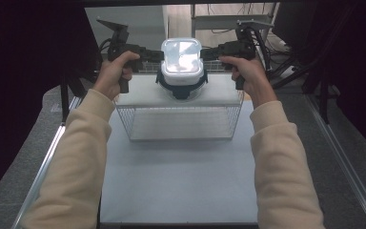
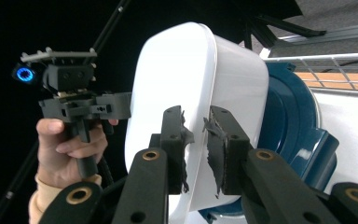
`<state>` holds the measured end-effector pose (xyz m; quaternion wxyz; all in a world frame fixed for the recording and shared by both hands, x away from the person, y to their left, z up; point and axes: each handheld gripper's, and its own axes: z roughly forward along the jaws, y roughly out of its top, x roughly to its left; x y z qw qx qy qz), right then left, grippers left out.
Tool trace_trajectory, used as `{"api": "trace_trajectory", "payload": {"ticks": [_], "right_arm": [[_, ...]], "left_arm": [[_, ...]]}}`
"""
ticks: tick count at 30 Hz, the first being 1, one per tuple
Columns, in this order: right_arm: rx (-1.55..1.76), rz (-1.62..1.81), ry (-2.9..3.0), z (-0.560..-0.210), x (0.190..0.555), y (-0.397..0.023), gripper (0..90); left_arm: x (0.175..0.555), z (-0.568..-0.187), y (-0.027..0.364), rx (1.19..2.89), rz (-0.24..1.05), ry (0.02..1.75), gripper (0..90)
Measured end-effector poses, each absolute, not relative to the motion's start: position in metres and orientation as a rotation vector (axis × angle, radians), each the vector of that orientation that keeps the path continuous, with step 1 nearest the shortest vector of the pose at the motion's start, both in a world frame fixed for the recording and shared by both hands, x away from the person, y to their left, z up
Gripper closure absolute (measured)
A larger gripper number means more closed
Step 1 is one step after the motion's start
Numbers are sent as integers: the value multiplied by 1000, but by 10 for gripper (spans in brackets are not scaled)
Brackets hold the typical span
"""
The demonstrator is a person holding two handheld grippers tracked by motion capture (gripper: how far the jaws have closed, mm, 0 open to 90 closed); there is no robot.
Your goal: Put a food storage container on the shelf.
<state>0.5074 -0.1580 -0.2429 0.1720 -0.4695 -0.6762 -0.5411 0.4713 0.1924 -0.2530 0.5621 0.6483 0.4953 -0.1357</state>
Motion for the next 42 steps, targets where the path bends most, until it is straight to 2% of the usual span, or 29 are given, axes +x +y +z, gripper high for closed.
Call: {"api": "trace_trajectory", "payload": {"ticks": [13, 14, 15, 16, 17, 18, 19, 21, 22, 25, 30, 33, 36, 41, 42], "right_arm": [[-1376, -1600, -1787, -263, 515, -158, 709], [-1372, -1604, -1801, -263, 515, -157, 672], [-1367, -1613, -1823, -262, 514, -156, 587], [-1367, -1613, -1823, -262, 514, -156, 587], [-1378, -1640, -1851, -259, 510, -154, 442], [-1378, -1640, -1851, -259, 510, -154, 442], [-1376, -1667, -1875, -256, 506, -154, 396], [-1340, -1773, -1976, -244, 490, -161, 324], [-1340, -1773, -1976, -244, 490, -161, 324], [-1222, -1860, -2088, -235, 462, -178, 298], [-1167, -1887, -2238, -240, 431, -190, 273], [-1142, -1903, -2358, -255, 402, -198, 248], [-1125, -1891, -2407, -264, 389, -203, 240], [-1135, -1853, -2587, -296, 347, -216, 222], [-1135, -1853, -2587, -296, 347, -216, 222]], "left_arm": [[479, -271, 196, 1429, -331, 1195, 720], [479, -271, 196, 1429, -331, 1195, 698], [476, -269, 196, 1439, -286, 1196, 650], [476, -269, 196, 1439, -286, 1196, 595], [471, -266, 198, 1427, -233, 1188, 552], [471, -266, 198, 1427, -233, 1188, 510], [466, -264, 199, 1425, -207, 1176, 510], [449, -258, 204, 1465, -118, 1128, 424], [449, -258, 204, 1465, -118, 1128, 411], [419, -260, 208, 1541, -10, 1081, 359], [391, -270, 213, 1601, 78, 1062, 293], [365, -284, 216, 1638, 135, 1056, 264], [352, -293, 218, 1653, 164, 1058, 259], [321, -341, 217, 1686, 169, 1073, 258], [321, -341, 217, 1686, 169, 1073, 258]]}}
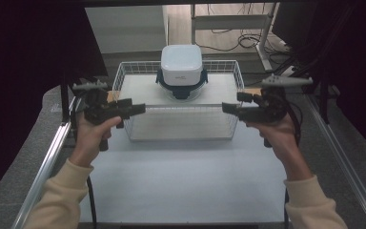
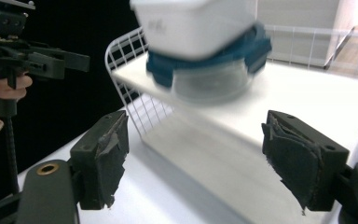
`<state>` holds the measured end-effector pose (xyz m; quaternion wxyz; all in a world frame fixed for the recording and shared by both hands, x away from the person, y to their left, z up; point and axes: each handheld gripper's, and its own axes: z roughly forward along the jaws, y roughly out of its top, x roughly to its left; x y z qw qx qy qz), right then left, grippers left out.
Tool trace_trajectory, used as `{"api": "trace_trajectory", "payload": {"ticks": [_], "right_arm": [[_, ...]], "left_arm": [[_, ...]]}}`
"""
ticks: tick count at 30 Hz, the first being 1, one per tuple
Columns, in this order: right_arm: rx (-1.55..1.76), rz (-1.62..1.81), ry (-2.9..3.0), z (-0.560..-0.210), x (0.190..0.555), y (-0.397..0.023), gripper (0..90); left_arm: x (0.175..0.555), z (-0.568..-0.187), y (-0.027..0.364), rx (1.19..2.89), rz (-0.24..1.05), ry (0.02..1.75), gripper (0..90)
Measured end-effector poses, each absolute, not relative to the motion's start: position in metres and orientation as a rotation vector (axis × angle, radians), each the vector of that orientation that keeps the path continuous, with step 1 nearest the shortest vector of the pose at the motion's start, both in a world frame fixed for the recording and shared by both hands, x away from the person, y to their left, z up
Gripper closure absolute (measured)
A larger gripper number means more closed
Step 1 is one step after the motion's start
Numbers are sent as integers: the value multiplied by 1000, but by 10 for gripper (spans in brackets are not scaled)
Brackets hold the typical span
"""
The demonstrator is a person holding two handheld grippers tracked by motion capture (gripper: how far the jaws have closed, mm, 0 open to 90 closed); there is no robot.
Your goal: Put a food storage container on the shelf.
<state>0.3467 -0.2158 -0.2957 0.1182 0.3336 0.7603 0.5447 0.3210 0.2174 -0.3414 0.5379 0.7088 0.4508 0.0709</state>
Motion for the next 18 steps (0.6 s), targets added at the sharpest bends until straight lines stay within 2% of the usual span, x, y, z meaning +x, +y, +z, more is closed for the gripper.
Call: {"api": "trace_trajectory", "payload": {"ticks": [5, 11, 18], "right_arm": [[972, 1537, 2237, -344, 316, -230, 218], [1004, 1454, 2288, -389, 299, -238, 218], [1041, 1393, 2326, -410, 298, -236, 212]], "left_arm": [[291, -388, 218, 1745, 205, 1097, 254], [271, -422, 218, 1797, 217, 1131, 248], [269, -434, 218, 1818, 220, 1159, 242]]}}
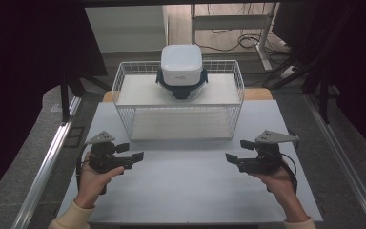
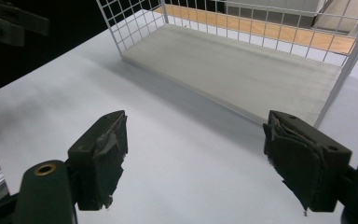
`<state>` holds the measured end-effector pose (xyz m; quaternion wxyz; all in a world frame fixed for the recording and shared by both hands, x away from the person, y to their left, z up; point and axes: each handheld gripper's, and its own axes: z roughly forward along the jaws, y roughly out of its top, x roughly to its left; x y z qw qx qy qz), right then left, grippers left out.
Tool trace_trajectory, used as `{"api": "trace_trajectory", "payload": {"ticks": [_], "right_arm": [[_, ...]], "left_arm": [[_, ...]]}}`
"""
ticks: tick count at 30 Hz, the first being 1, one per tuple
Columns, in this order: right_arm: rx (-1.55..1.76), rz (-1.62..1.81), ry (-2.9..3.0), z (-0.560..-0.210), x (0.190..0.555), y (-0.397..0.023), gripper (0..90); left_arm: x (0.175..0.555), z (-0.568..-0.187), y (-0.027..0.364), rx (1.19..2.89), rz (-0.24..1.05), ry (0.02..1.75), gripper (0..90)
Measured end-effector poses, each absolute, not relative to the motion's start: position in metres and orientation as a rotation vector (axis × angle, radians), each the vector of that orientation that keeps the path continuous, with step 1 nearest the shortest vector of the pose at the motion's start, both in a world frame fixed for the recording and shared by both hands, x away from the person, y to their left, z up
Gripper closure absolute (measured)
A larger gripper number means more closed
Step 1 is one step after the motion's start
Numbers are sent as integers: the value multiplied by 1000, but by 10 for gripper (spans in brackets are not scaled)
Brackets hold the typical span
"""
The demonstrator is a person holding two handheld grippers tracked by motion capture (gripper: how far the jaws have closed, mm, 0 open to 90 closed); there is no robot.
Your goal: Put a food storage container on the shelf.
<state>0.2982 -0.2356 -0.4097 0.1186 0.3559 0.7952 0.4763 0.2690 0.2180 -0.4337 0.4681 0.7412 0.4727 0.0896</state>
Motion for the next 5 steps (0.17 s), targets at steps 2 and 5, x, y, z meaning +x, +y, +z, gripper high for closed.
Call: {"api": "trace_trajectory", "payload": {"ticks": [2, 5], "right_arm": [[1025, 1393, 2323, -408, 298, -234, 208], [1014, 1405, 2319, -407, 297, -233, 202]], "left_arm": [[267, -434, 220, 1815, 226, 1161, 241], [267, -435, 222, 1815, 233, 1167, 237]]}}
